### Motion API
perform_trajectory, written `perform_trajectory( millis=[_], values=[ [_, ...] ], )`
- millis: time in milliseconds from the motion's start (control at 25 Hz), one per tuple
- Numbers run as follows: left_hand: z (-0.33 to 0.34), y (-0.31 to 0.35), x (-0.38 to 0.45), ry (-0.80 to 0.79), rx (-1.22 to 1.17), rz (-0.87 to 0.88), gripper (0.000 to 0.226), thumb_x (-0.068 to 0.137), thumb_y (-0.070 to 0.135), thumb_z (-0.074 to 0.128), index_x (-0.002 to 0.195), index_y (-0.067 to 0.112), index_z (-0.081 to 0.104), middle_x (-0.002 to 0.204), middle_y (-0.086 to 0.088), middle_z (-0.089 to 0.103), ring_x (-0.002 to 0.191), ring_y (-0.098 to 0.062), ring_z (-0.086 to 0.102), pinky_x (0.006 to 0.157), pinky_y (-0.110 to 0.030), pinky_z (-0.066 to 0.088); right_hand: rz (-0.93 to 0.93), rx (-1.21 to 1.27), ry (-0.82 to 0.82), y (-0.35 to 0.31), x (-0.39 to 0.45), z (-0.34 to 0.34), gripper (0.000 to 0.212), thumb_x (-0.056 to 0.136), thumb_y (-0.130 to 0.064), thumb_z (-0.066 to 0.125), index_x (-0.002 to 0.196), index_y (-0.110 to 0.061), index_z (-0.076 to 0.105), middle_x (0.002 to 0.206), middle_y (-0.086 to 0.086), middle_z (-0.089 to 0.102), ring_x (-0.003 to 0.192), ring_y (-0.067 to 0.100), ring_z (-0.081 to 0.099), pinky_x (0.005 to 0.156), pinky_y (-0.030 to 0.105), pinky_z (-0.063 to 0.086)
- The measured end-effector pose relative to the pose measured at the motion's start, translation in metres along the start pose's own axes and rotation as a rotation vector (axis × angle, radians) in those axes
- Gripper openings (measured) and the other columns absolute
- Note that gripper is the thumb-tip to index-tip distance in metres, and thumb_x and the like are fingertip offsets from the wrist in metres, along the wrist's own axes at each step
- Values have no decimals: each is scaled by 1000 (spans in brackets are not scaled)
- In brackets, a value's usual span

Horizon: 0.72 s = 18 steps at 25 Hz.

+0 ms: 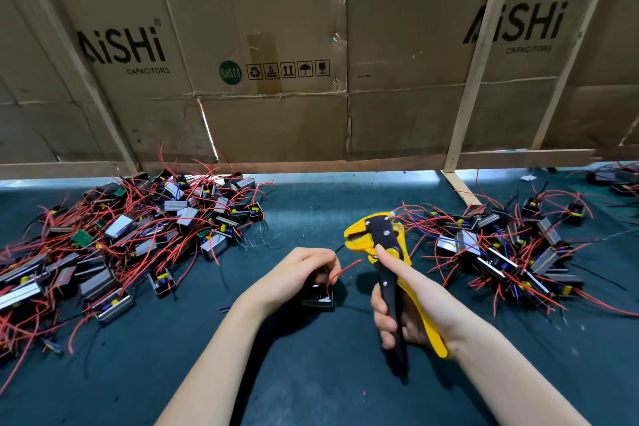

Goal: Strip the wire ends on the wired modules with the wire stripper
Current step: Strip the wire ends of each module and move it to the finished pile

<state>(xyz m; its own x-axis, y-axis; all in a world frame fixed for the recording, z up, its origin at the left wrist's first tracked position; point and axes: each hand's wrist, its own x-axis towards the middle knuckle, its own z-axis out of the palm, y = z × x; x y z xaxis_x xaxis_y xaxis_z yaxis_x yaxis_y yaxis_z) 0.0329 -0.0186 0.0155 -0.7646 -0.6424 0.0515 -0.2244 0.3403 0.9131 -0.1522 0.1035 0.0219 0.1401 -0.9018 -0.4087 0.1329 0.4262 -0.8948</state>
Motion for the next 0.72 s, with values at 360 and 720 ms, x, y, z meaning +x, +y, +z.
perform_trajectory(
  millis=[360,720],
  values=[
    [-29,-7,-9,225,282,-129,36,97,22,55,64,22,70,50,10,49,50,-3,39,58,-25,31,88,125,-26,-3,3,-1,55,72,-57,65,77,-3,65,83,24,64,85,42,68,78,45,58],
    [42,100,44,319,300,306,36,97,13,56,133,13,56,109,-2,68,102,-14,63,95,-30,47,152,343,41,-5,6,-3,49,73,-43,65,82,5,61,79,24,62,75,40,67,71,46,57]
  ],
)
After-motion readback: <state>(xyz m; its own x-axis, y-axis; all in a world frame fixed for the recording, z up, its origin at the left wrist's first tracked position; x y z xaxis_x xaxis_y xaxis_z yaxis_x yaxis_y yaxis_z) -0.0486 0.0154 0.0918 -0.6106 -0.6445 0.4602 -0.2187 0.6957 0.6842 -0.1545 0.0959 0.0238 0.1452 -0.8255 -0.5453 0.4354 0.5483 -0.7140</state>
